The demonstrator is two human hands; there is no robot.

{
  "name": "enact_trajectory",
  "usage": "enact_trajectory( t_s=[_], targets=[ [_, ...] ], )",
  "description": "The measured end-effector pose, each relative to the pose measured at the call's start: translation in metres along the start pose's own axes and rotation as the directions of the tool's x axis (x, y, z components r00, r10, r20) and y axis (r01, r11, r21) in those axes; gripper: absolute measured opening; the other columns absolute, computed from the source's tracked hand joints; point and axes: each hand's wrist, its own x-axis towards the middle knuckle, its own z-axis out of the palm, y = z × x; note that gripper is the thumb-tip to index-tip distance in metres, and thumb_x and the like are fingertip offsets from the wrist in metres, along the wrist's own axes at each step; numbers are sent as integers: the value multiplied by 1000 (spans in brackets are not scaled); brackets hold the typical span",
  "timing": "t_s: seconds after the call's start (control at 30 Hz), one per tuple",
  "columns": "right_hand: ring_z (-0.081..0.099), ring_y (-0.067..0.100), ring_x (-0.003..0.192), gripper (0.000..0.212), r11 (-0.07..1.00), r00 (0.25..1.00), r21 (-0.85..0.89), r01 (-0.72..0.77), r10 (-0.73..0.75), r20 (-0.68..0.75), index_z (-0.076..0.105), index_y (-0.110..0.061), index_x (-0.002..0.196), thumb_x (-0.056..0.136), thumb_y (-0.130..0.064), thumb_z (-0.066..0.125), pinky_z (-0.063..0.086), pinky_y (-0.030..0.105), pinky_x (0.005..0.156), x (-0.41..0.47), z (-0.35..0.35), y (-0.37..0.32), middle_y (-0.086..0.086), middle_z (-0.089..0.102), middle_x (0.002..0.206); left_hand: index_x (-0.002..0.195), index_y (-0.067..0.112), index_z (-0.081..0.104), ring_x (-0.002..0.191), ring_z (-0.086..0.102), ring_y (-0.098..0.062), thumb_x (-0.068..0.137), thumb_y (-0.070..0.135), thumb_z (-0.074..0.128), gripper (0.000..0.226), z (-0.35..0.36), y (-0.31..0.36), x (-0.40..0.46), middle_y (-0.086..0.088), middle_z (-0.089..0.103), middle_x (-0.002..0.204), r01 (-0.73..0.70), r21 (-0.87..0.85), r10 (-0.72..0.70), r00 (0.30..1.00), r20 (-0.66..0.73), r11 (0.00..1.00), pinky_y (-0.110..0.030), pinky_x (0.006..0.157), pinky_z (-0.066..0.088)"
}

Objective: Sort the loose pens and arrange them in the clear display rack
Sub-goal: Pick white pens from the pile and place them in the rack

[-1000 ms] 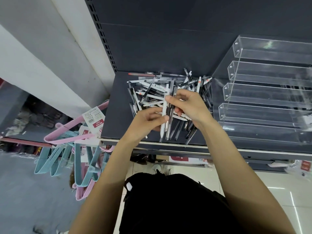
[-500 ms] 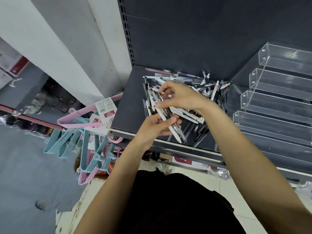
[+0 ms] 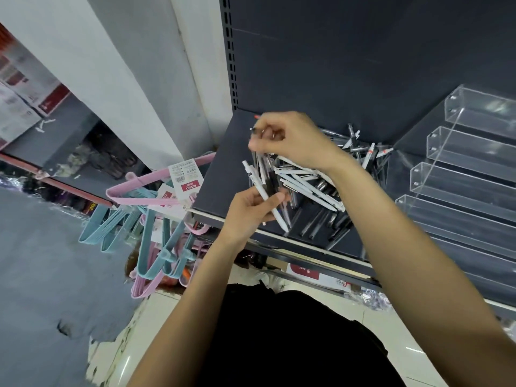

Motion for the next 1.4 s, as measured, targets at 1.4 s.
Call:
enact_trajectory(
  t_s=[1.4],
  targets=[
    [61,25,83,20,897,987,-442,-14,-60,-152,54,-8,102,90,-24,58,44,32,69,-5,73,-26,7,66,91,109,-2,54,61,62,-3,99,-3,39,18,3,-23,6,2,64,71,-88,-67,74,979,-189,994,-17,64,52]
  ],
)
